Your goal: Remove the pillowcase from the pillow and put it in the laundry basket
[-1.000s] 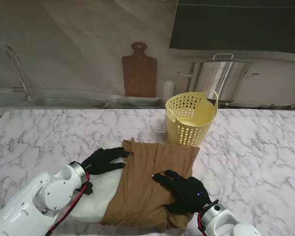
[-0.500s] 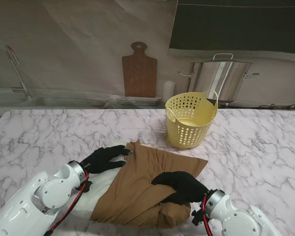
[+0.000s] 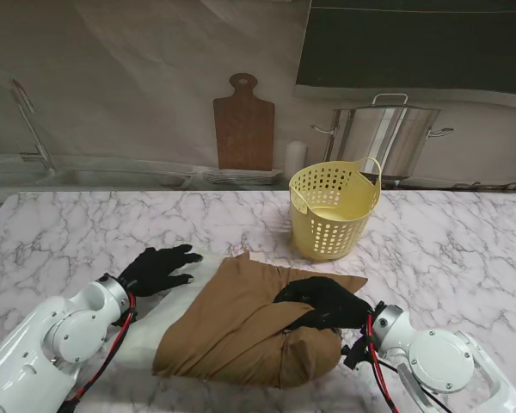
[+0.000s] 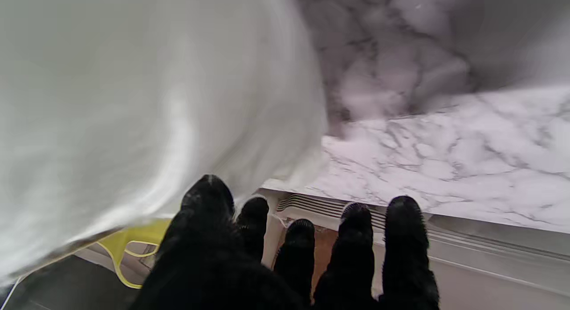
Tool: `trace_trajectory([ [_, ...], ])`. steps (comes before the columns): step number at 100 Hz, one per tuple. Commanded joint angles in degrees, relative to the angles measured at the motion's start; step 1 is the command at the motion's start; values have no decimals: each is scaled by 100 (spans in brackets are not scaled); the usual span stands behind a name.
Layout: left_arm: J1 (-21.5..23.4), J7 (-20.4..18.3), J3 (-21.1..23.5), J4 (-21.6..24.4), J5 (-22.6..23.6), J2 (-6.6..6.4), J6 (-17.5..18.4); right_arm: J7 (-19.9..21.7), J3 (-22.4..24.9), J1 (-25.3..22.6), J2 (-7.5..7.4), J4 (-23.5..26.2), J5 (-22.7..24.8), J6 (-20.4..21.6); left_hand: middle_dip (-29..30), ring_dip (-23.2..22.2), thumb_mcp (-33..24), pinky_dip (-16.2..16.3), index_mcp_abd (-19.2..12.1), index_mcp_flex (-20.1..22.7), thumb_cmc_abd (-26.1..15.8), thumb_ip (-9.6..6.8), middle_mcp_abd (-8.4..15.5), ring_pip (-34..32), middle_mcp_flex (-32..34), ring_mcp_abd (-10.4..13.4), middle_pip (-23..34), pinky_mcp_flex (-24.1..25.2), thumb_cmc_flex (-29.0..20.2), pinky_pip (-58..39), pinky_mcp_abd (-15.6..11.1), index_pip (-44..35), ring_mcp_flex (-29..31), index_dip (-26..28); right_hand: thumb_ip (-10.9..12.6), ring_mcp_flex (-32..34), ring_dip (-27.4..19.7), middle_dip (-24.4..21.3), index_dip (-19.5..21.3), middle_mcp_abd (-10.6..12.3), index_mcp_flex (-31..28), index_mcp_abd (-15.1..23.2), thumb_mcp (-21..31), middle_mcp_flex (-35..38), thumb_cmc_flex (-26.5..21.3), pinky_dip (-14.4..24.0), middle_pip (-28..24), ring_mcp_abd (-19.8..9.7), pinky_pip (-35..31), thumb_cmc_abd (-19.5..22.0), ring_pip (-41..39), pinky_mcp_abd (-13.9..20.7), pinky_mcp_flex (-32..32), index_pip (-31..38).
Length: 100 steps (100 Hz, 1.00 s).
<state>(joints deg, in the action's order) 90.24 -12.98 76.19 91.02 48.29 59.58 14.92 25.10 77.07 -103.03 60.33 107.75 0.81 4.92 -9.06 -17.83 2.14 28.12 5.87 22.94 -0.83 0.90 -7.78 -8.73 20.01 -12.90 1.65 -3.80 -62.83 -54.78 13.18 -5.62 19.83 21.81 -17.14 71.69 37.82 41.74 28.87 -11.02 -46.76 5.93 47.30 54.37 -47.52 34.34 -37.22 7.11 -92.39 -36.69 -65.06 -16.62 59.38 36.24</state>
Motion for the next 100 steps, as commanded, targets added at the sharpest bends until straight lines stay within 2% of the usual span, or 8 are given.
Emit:
trace_trajectory([
  [1, -21, 38, 30, -173, 27, -60, 52, -17, 62, 97, -18, 79, 55, -13, 155, 69, -84, 22, -221, -301, -15, 8, 192, 85, -354, 155, -105, -42, -652, 2624, 31, 277, -36, -246, 311, 405, 304, 254, 425, 360, -467, 171, 1783, 566, -1114, -138, -751, -1205, 92, 628, -435, 223, 142, 620],
  [19, -200, -347, 24, -283, 1131, -207, 56, 20, 146, 204, -4, 50, -71, -120, 331, 173, -273, -55, -296, -791, 406, -116, 113, 154, -860, 257, -185, -61, -1070, 2710, -124, 606, -173, -612, 310, 404, 284, 263, 491, 345, -507, 162, 1730, 562, -1145, -144, -700, -1182, 126, 640, -394, 205, 108, 587],
  [25, -271, -653, -17, -327, 1127, -243, 37, 9, 162, 228, 2, 34, -79, -134, 424, 254, -331, -124, -270, -977, 698, -417, 88, 179, -1069, 322, -161, -5, -655, 2807, -188, 608, -321, -835, 310, 403, 278, 259, 506, 345, -502, 155, 1717, 562, -1142, -144, -683, -1175, 135, 646, -381, 197, 100, 573],
  [33, -320, -944, -43, -318, 1377, -291, 21, 8, 182, 260, 6, 12, -85, -157, 464, 309, -317, -154, -223, -1145, 943, -475, 40, 237, -1251, 404, -186, 33, -244, 2900, -257, 627, -453, -923, 311, 402, 272, 257, 522, 341, -504, 155, 1706, 560, -1146, -144, -666, -1164, 146, 650, -364, 189, 90, 559],
  [41, -340, -990, -39, -349, 1584, -313, 44, 11, 196, 294, 8, -11, -92, -186, 536, 388, -92, -163, -129, -1367, 1427, -214, -50, 301, -1425, 455, -241, 87, 778, 3007, -295, 663, -605, -999, 310, 403, 267, 262, 542, 337, -505, 149, 1694, 562, -1150, -143, -657, -1157, 157, 654, -351, 181, 78, 546],
  [56, -250, -451, 31, -553, 989, -247, 294, 45, 195, 332, 4, -33, -99, -219, 826, 444, -155, -144, 5, -1540, 2035, 8, -303, 311, -1576, 296, -376, 131, 2281, 3242, -266, 743, -751, -1428, 310, 402, 263, 258, 574, 331, -504, 133, 1673, 553, -1159, -140, -631, -1145, 180, 662, -335, 161, 49, 522],
  [73, 8, 173, 229, -498, 324, -123, 753, 60, 151, 394, 2, -65, -102, -228, 838, 498, -85, -230, 89, -1526, 2165, 127, -363, 342, -1575, -19, -390, 91, 2534, 3584, -96, 870, -918, -2110, 310, 402, 259, 253, 607, 330, -512, 131, 1652, 553, -1163, -131, -612, -1138, 187, 672, -318, 151, 49, 512],
  [100, 425, 561, 553, -170, -267, -18, 1547, 24, 137, 459, 17, -93, -124, -272, 838, 776, -61, -740, 133, -1533, 2310, 186, -428, 409, -1580, -295, -390, -121, 2715, 4325, 32, 880, -1338, -2292, 313, 403, 253, 253, 674, 332, -522, 104, 1630, 550, -1171, -117, -602, -1121, 207, 683, -286, 146, 30, 505],
])
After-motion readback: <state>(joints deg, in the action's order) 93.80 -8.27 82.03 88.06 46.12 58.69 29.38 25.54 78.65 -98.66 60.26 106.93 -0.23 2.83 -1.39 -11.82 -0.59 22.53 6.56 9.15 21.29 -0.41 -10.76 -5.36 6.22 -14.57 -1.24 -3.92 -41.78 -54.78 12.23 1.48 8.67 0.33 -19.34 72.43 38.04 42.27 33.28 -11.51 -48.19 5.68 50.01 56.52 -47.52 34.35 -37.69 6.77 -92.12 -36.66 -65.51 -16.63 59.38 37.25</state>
